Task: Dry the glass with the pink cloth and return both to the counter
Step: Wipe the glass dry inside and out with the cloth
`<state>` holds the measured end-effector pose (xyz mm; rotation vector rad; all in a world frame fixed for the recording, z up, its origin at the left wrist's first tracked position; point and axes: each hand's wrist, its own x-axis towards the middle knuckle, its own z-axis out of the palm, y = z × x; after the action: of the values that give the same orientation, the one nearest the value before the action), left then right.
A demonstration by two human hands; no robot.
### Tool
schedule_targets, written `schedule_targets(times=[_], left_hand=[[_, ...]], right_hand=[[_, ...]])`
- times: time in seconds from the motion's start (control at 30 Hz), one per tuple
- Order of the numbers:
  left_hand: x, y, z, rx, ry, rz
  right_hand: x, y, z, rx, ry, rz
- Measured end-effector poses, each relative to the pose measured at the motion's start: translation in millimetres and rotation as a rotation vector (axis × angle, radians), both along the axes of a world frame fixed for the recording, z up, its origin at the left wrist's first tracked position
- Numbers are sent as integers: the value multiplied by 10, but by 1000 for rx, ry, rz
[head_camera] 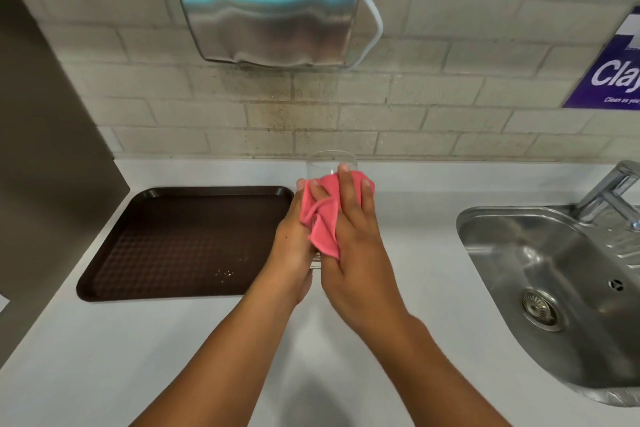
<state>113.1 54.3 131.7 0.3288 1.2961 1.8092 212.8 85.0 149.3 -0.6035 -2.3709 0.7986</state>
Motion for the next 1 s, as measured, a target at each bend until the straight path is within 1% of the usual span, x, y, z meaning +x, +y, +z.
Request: schedule_targets(times=[0.1, 0.17, 0.23, 0.33, 0.37, 0.4, 0.43, 0.53, 0.63, 0.67, 0.73, 0.8, 0.93, 1.0], left_hand=[[43, 26, -32, -38, 111, 27], [87, 29, -64, -54, 128, 30], [111, 10, -65, -54, 139, 53], [87, -13, -69, -43, 156, 68], [71, -12, -64, -40, 155, 73], [50, -6, -57, -43, 149, 78], [25, -2, -44, -45, 135, 82], [-52, 14, 10, -66, 87, 118], [-96, 28, 30, -95, 90, 132], [-87, 26, 30, -97, 77, 129], [-57, 21, 10, -77, 12, 118], [-33, 21, -22, -63, -32, 100], [-2, 3, -28, -24, -121, 46], [27, -31, -56, 2, -126, -5]], right_hand=[[-143, 240, 188, 19, 39, -24], [-206, 424, 286, -33, 52, -24], [-233, 571, 309, -170, 82, -33], [-168, 575, 217, -458, 181, -103], [-135, 519, 175, -573, 228, -96], [-103, 452, 121, -636, 269, -90], [-77, 378, 62, -641, 292, -89], [38, 155, -135, -573, 282, -87], [208, -100, -346, -585, 273, -32], [259, -178, -397, -541, 267, -6], [301, -272, -431, -372, 244, 17], [290, -306, -437, -226, 199, 1], [224, -280, -345, -153, 191, 9], [152, -203, -277, -67, 126, 5]])
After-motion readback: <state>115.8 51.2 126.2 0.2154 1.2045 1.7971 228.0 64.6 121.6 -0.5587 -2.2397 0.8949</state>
